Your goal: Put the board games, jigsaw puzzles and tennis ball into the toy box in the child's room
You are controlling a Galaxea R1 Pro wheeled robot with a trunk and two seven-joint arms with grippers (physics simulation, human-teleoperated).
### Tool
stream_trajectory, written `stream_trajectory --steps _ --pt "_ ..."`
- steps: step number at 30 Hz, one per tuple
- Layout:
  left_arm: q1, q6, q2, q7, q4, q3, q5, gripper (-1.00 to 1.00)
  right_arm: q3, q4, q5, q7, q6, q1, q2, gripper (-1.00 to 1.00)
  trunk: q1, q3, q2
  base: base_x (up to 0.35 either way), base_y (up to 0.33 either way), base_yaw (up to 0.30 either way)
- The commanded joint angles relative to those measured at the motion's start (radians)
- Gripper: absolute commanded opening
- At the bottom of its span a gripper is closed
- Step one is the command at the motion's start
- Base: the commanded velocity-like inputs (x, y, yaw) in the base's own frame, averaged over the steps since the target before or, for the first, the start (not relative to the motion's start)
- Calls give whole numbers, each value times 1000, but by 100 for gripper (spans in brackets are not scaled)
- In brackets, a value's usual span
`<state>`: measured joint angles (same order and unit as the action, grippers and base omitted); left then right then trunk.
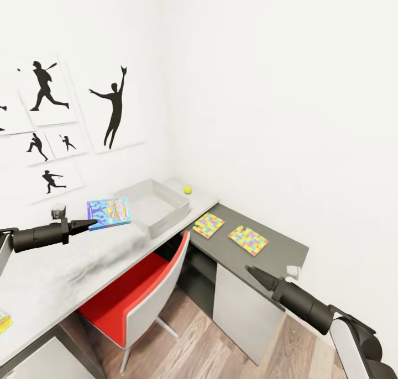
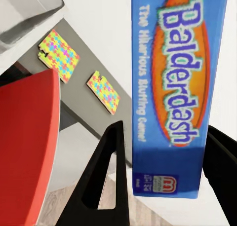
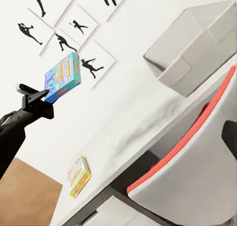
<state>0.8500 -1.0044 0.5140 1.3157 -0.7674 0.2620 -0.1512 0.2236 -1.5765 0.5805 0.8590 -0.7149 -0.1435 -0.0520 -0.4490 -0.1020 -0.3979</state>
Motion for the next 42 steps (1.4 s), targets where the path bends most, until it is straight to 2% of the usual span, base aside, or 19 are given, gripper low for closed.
stream_trajectory --steps 1,42 --pt "1 -9 0 2 0 0 -4 -100 1 0 4 1 -6 -1 0 100 -1 -2 -2 235 -1 277" --pt "1 -10 0 3 0 1 -7 -100 5 0 4 2 -8 -1 -2 100 -1 8 -2 252 -48 281"
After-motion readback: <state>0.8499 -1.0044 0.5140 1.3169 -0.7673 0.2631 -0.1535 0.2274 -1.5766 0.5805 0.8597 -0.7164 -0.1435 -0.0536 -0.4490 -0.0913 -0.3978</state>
